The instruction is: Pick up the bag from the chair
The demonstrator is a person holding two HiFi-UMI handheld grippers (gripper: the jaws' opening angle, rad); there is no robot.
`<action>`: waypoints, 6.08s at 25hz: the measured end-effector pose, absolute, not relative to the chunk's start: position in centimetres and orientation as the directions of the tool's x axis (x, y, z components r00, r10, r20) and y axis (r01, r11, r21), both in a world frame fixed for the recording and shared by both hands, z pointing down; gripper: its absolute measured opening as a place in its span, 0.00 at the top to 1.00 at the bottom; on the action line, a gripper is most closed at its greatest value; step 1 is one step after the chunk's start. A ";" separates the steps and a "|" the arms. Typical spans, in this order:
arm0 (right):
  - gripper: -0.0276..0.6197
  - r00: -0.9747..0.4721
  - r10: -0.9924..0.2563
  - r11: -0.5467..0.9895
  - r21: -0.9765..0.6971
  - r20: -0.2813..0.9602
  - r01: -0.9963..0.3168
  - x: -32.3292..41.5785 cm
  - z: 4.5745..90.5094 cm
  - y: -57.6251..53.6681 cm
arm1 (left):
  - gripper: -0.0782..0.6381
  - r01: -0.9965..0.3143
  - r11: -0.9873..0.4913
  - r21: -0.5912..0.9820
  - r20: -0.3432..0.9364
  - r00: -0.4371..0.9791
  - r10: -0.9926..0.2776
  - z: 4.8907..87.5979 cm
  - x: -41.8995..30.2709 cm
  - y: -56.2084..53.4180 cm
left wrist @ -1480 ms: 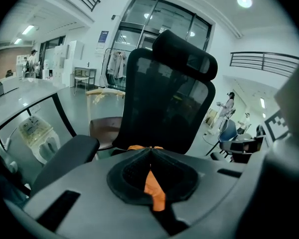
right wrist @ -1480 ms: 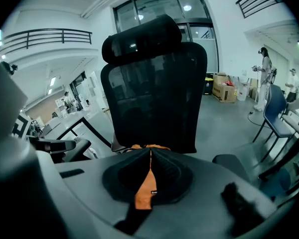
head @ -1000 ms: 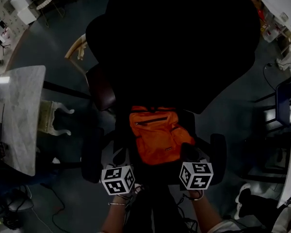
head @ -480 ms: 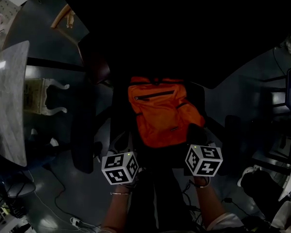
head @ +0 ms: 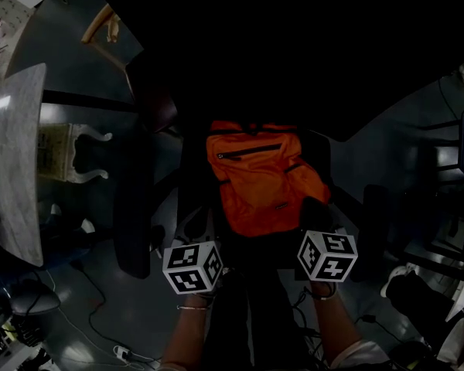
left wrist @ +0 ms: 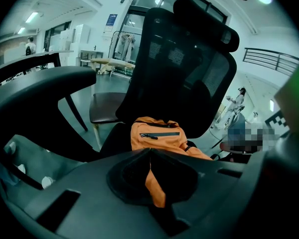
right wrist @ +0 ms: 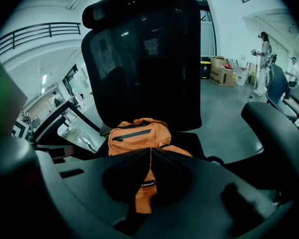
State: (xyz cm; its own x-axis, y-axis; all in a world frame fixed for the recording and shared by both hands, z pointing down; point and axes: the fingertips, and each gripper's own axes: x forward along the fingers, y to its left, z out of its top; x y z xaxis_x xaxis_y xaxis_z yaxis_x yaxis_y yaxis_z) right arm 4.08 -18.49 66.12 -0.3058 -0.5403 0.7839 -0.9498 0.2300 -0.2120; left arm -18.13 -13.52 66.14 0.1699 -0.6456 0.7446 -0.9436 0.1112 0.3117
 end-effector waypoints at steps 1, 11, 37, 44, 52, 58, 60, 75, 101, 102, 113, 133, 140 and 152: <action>0.91 -0.304 -0.540 0.227 -0.212 0.785 -0.951 4.2 66.2 -18.4 | 0.87 -0.946 0.109 0.306 0.744 0.166 -0.647 66.2 -18.2 -13.6; 0.91 -0.289 -0.528 0.227 -0.195 0.799 -0.954 5.0 67.8 -18.8 | 0.87 -0.949 0.072 0.308 0.733 0.188 -0.654 67.4 -17.5 -15.9; 0.91 -0.301 -0.499 0.235 -0.208 0.812 -0.950 2.5 73.1 -20.5 | 0.59 -0.939 0.066 0.338 0.731 0.218 -0.646 73.2 -20.2 -21.2; 0.91 -0.307 -0.487 0.253 -0.204 0.818 -0.946 1.6 74.4 -20.8 | 0.58 -0.934 0.073 0.350 0.727 0.221 -0.650 75.3 -21.1 -23.3; 0.91 -0.291 -0.506 0.218 -0.206 0.812 -0.954 1.3 75.6 -22.2 | 0.56 -0.927 0.058 0.370 0.732 0.252 -0.633 77.3 -21.1 -25.5; 0.91 -0.282 -0.504 0.213 -0.199 0.817 -0.957 1.5 76.3 -22.3 | 0.56 -0.920 0.060 0.387 0.732 0.267 -0.626 78.2 -21.1 -26.1; 0.91 -0.281 -0.505 0.217 -0.195 0.816 -0.956 1.5 76.5 -22.6 | 0.56 -0.919 0.060 0.389 0.732 0.268 -0.626 78.4 -21.1 -26.4; 0.91 -0.286 -0.508 0.231 -0.191 0.813 -0.954 1.4 77.0 -23.7 | 0.55 -0.923 0.072 0.379 0.764 0.268 -0.587 80.6 -20.6 -27.3; 0.91 -0.314 -0.515 0.247 -0.212 0.798 -0.945 0.9 77.3 -23.9 | 0.63 -0.969 0.043 0.242 0.842 0.188 -0.506 84.0 -20.4 -27.4; 0.91 -0.313 -0.515 0.247 -0.212 0.798 -0.946 0.9 77.3 -23.9 | 0.63 -0.971 0.037 0.236 0.844 0.186 -0.502 84.1 -20.3 -27.4; 0.91 -0.305 -0.514 0.229 -0.214 0.802 -0.950 1.1 77.5 -23.4 | 0.79 -0.965 0.040 0.258 0.846 0.206 -0.492 83.9 -20.1 -26.9; 0.91 -0.290 -0.556 0.182 -0.226 0.779 -0.957 3.2 74.2 -21.4 | 0.84 -0.974 0.005 0.229 0.820 0.190 -0.539 78.0 -18.8 -24.4; 0.91 -0.284 -0.557 0.157 -0.237 0.780 -0.959 4.3 72.6 -20.0 | 0.85 -0.970 0.002 0.242 0.802 0.199 -0.563 74.8 -17.8 -23.0; 0.91 -0.257 -0.619 0.108 -0.244 0.742 -0.964 5.9 65.9 -19.8 | 0.85 -0.965 -0.065 0.254 0.790 0.246 -0.561 68.3 -14.3 -20.0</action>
State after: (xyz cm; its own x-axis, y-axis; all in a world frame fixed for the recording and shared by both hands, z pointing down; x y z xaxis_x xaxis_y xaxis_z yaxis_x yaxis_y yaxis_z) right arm 5.92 -19.79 65.89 -0.2569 -0.6188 0.7423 -0.9638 0.1075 -0.2439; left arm -14.30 -20.01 68.27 0.2457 -0.5613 0.7903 -0.9650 -0.0647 0.2541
